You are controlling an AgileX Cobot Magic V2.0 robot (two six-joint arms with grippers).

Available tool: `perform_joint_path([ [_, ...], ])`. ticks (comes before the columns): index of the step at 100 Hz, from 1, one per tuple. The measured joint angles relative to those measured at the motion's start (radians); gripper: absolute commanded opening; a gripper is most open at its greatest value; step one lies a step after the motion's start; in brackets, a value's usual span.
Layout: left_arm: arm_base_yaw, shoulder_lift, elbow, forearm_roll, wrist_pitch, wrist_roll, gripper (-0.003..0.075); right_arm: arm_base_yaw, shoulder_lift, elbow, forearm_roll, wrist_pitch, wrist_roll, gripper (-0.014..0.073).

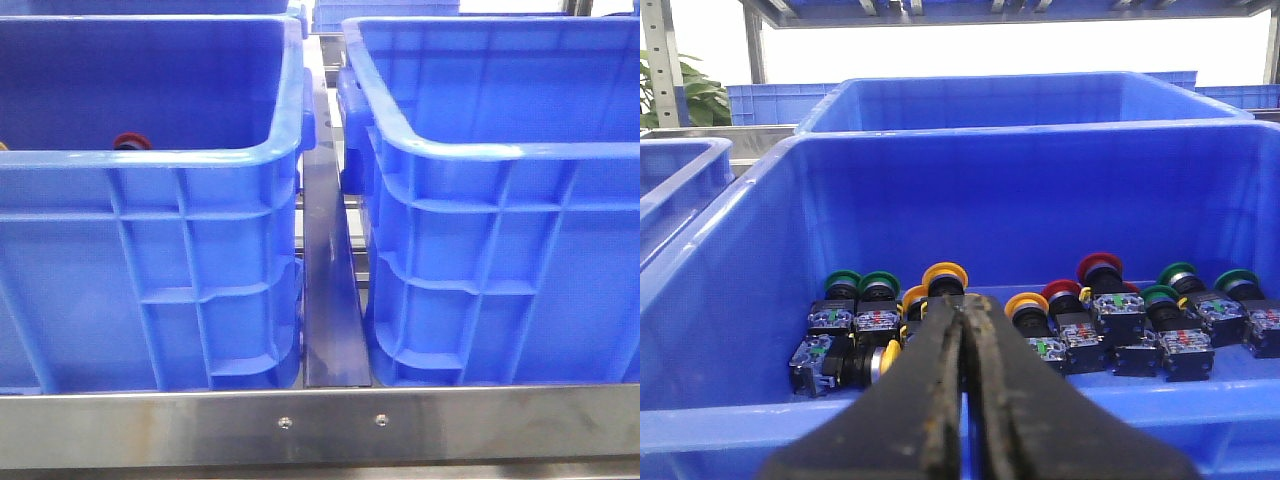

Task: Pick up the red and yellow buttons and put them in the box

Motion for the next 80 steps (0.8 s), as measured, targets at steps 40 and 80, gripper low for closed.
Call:
perform_joint_path([
  [40,0.000,0.000,0.000,0.000,-0.007,0.000,-0.0019,0.000,0.000,0.000,0.000,0.000,0.000,-0.0069],
  [80,0.000,0.089,-0.323,-0.006,0.321,0.000,-0.0019,0.000,0.000,0.000,0.000,0.000,0.000,-0.0069],
])
